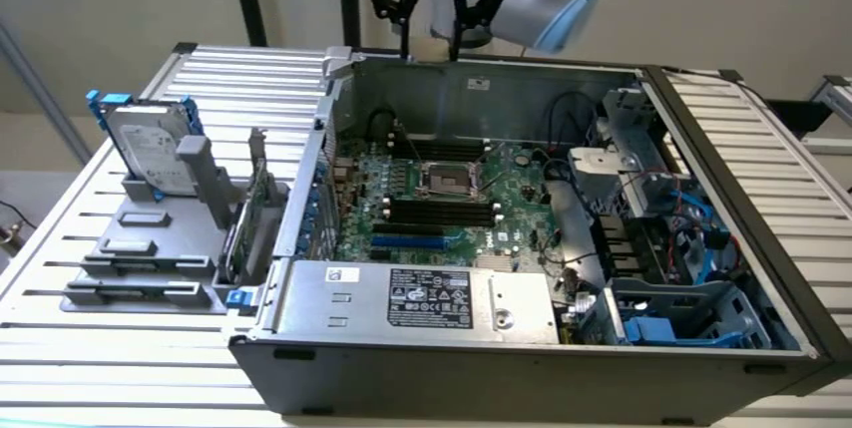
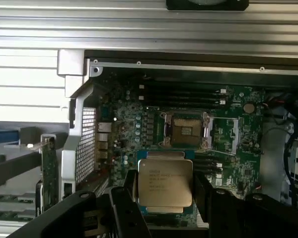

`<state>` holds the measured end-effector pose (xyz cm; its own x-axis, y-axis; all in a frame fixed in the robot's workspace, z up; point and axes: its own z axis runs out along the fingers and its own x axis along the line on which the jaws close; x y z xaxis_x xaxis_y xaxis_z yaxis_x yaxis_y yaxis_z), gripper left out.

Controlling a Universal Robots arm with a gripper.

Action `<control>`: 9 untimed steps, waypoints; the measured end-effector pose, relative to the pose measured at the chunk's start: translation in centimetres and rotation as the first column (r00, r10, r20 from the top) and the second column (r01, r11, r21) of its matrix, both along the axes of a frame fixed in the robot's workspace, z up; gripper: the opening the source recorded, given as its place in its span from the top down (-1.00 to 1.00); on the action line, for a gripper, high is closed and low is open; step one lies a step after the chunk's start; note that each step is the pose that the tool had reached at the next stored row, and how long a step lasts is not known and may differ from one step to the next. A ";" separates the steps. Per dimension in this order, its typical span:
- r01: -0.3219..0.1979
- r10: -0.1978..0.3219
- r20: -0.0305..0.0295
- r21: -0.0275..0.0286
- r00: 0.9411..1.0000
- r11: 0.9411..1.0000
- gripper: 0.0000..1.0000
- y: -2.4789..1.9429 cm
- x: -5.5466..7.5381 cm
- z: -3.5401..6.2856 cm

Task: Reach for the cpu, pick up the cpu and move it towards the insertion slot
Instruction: 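Pick up the cpu and move it towards the insertion slot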

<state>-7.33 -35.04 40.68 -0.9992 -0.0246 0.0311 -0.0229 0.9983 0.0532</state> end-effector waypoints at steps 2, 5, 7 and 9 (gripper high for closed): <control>0.000 0.000 -0.001 0.000 1.000 1.000 -0.09 0.21 0.9 -0.23; 0.000 0.000 -0.001 0.000 1.000 1.000 -0.09 0.56 2.3 -0.64; 0.000 0.000 -0.001 0.000 1.000 1.000 -0.09 0.80 3.2 -0.98; 0.000 0.000 -0.001 0.000 1.000 1.000 -0.09 0.96 4.0 -1.33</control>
